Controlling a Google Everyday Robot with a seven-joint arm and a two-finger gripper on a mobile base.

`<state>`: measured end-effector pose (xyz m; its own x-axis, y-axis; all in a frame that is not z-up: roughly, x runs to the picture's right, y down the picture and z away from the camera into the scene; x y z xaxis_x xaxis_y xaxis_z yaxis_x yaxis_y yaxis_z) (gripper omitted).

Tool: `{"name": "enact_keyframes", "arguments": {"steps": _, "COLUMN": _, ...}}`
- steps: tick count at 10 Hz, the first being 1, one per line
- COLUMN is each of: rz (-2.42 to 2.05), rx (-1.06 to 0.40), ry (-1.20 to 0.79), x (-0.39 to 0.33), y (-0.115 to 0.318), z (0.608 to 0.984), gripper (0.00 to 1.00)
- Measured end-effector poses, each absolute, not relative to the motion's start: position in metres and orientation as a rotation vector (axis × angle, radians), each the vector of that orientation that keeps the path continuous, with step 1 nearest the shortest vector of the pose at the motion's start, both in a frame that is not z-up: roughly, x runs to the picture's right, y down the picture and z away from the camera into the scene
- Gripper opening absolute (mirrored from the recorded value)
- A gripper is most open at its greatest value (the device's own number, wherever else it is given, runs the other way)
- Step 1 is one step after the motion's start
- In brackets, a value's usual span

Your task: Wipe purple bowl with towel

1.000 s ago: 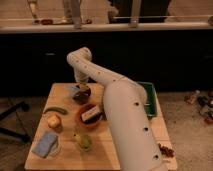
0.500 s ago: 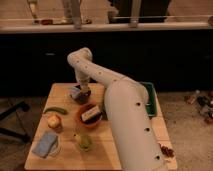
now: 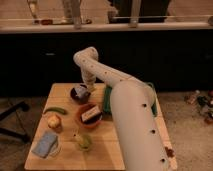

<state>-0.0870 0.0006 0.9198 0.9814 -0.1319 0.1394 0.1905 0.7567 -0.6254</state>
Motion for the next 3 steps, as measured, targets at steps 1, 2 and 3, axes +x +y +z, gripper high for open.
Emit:
{"name": "enact_keyframes", "arguments": {"steps": 1, "rz": -0.163, "rx": -0.685, "ry": -0.077, "x": -0.080, "y": -0.005, "z": 0.922, "gripper": 0.00}}
{"name": "enact_keyframes", "arguments": {"steps": 2, "rz": -0.157, "rx": -0.684, "ry": -0.070, "x": -0.075, "y": -0.010, "z": 0.924, "gripper": 0.00}}
{"name": "enact_keyframes", "arguments": {"steps": 3, "rz": -0.159, "rx": -0.679, "ry": -0.074, "x": -0.078, "y": -0.017, "z": 0.928, "gripper": 0.00}}
